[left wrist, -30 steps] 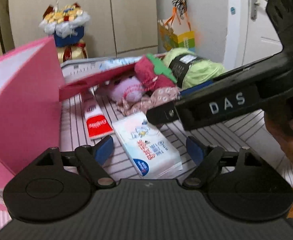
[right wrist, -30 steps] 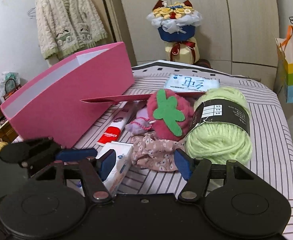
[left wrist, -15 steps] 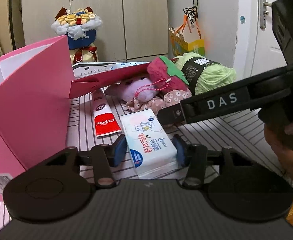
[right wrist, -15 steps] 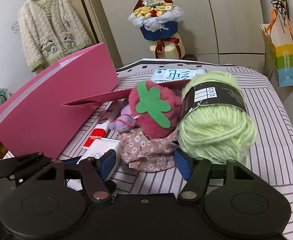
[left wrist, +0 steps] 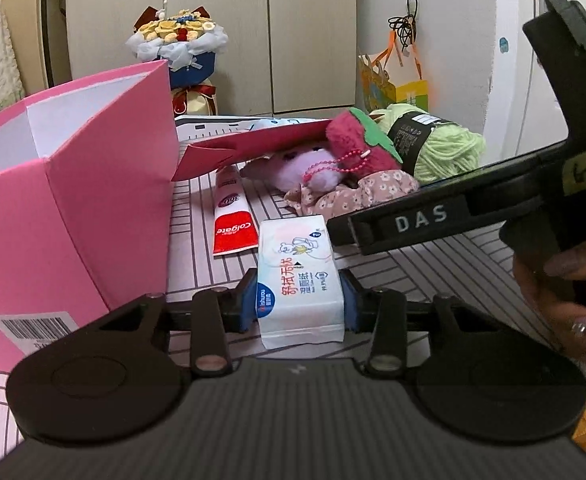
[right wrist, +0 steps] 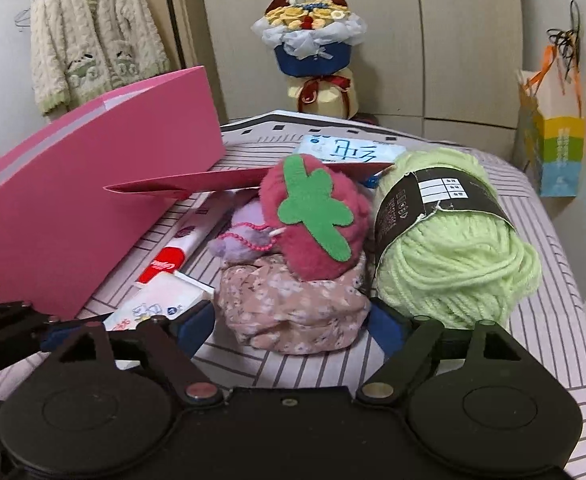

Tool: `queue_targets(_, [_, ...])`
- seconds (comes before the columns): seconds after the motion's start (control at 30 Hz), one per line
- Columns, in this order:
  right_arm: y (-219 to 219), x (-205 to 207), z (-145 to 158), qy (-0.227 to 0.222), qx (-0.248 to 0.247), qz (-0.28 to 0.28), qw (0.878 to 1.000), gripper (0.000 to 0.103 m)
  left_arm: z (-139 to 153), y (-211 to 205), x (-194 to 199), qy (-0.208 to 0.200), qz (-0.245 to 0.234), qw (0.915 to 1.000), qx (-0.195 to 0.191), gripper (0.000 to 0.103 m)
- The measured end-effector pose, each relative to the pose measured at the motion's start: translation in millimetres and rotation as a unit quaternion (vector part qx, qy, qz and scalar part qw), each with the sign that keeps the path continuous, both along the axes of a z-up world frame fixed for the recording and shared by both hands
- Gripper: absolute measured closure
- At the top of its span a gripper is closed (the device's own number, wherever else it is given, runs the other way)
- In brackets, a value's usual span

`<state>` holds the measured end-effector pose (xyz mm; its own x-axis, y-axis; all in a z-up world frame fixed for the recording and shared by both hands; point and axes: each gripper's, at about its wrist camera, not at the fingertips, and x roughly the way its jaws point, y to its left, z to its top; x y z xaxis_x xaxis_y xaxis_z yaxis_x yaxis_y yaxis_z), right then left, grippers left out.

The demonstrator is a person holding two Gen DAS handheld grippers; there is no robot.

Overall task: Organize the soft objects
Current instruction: 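Grasp the floral pink scrunchie with the right gripper while the left holds the tissue pack, then carry the scrunchie and tissue pack with both grippers into the pink box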

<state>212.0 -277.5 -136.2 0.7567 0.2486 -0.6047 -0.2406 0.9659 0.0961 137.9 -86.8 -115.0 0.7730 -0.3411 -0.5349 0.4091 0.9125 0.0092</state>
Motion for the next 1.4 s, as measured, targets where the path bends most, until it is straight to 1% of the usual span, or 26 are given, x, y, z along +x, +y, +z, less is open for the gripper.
queue_targets(0.07, [-1, 1, 0, -0.004, -0.002, -0.005, 1.000, 0.022, 0, -2, 2, 0.001, 0.001, 1.0000, 0.002, 0.058])
queue_targets(0.1, [-1, 0, 0, -0.007, -0.005, -0.013, 1.000, 0.031, 0, -4, 3, 0.002, 0.002, 1.0000, 0.002, 0.055])
queue_targets(0.13, [-1, -1, 0, -0.010, -0.011, -0.018, 1.000, 0.043, 0, -5, 4, 0.003, 0.001, 1.0000, 0.003, 0.052])
queue_targets(0.17, [-2, -2, 0, -0.013, -0.016, -0.019, 1.000, 0.049, 0, -7, 6, 0.005, -0.003, 1.0000, 0.004, 0.047])
queue_targets(0.2, [-2, -3, 1, -0.016, -0.016, -0.017, 1.000, 0.060, 0, -7, 8, 0.007, -0.005, 1.0000, 0.003, 0.044])
queue_targets(0.23, [-3, -5, 1, -0.016, -0.014, -0.015, 1.000, 0.072, 0, -8, 9, 0.007, -0.005, 1.0000, 0.003, 0.044])
queue_targets(0.3, [-3, -10, 2, -0.016, -0.009, -0.010, 1.000, 0.081, -1, -10, 11, 0.006, -0.001, 1.0000, 0.006, 0.044])
queue_targets(0.33, [-3, -13, 2, -0.018, -0.007, -0.007, 1.000, 0.083, 0, -10, 12, 0.006, 0.002, 1.0000, 0.004, 0.045])
queue_targets(0.37, [-2, -16, 2, -0.021, -0.008, -0.003, 1.000, 0.084, 0, -9, 12, 0.005, 0.007, 1.0000, 0.002, 0.058])
queue_targets(0.4, [-1, -20, 3, -0.025, -0.010, 0.001, 1.000, 0.085, 0, -8, 12, 0.001, 0.017, 0.9998, 0.003, 0.063])
queue_targets(0.5, [-1, -33, 5, -0.041, -0.012, 0.013, 0.999, 0.086, 0, -3, 12, 0.003, 0.018, 0.9998, -0.004, 0.064])
queue_targets(0.6, [-4, -43, 9, -0.055, -0.008, 0.014, 0.998, 0.086, 3, -1, 12, 0.010, 0.013, 0.9998, -0.012, 0.064])
queue_targets(0.7, [-5, -49, 20, -0.072, -0.016, 0.015, 0.997, 0.086, 8, 1, 10, 0.018, 0.005, 0.9994, -0.029, 0.064])
queue_targets(0.8, [-7, -55, 31, -0.078, -0.016, 0.018, 0.997, 0.086, 13, 4, 4, 0.017, 0.002, 0.9993, -0.034, 0.064])
queue_targets(0.93, [-6, -64, 33, -0.063, -0.020, 0.020, 0.998, 0.086, 21, 11, 0, 0.031, -0.008, 0.9985, -0.046, 0.064])
queue_targets(1.07, [-9, -76, 31, -0.038, -0.009, 0.024, 0.999, 0.086, 26, 19, -3, 0.058, -0.024, 0.9962, -0.059, 0.064])
queue_targets(1.17, [-12, -85, 31, -0.021, 0.002, 0.031, 0.999, 0.086, 29, 24, -7, 0.071, -0.038, 0.9947, -0.065, 0.064])
queue_targets(1.33, [-13, -100, 35, -0.016, -0.006, 0.038, 0.999, 0.086, 34, 29, -17, 0.081, -0.055, 0.9930, -0.066, 0.064])
queue_targets(1.4, [-13, -106, 38, -0.013, -0.008, 0.043, 0.999, 0.086, 37, 33, -19, 0.091, -0.063, 0.9916, -0.067, 0.064])
